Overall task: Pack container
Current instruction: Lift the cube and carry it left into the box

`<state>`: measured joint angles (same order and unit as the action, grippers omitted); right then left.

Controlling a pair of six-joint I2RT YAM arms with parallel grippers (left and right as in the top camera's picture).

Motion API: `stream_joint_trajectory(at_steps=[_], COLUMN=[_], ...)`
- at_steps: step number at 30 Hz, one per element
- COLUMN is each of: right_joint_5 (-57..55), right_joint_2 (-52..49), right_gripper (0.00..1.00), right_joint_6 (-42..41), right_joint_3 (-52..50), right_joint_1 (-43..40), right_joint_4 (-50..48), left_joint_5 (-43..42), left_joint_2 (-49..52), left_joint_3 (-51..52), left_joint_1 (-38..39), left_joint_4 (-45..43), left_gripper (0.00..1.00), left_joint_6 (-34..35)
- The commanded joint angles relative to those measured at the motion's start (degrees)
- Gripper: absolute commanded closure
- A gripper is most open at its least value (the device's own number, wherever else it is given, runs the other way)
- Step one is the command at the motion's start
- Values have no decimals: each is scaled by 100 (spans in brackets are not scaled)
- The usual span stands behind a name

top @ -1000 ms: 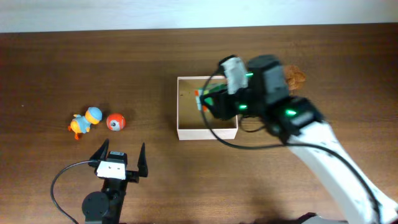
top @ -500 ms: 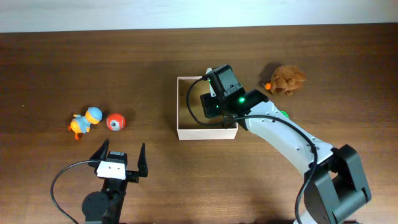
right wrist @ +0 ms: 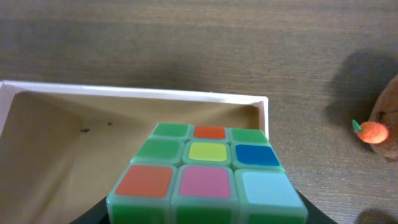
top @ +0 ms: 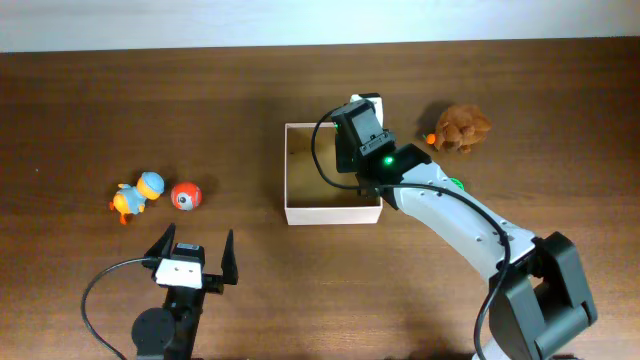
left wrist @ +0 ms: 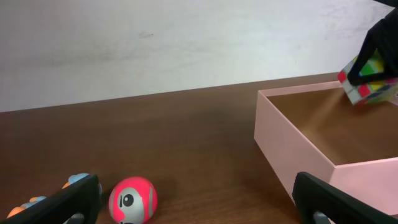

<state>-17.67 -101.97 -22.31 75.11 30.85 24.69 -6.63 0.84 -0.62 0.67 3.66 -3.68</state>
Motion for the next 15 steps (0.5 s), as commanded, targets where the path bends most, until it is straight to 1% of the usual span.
stream_joint_trajectory(at_steps=[1, 7, 15], right_joint_5=[-234, -227, -210], right_joint_2=[-240, -629, -717], right_gripper=[47, 47, 47], right_joint_6=[-118, -223, -221], right_joint_3=[109, 109, 109], right_joint_1=[15, 15, 15], right_joint_4=[-72, -98, -229], left_joint_5=[-2, -2, -2], left_joint_2=[-50, -50, -50], left_joint_3=[11, 11, 11], left_joint_1=[-33, -33, -33], left_joint_4=[31, 31, 31], left_gripper=[1, 1, 1], left_joint_6=[-111, -111, -111])
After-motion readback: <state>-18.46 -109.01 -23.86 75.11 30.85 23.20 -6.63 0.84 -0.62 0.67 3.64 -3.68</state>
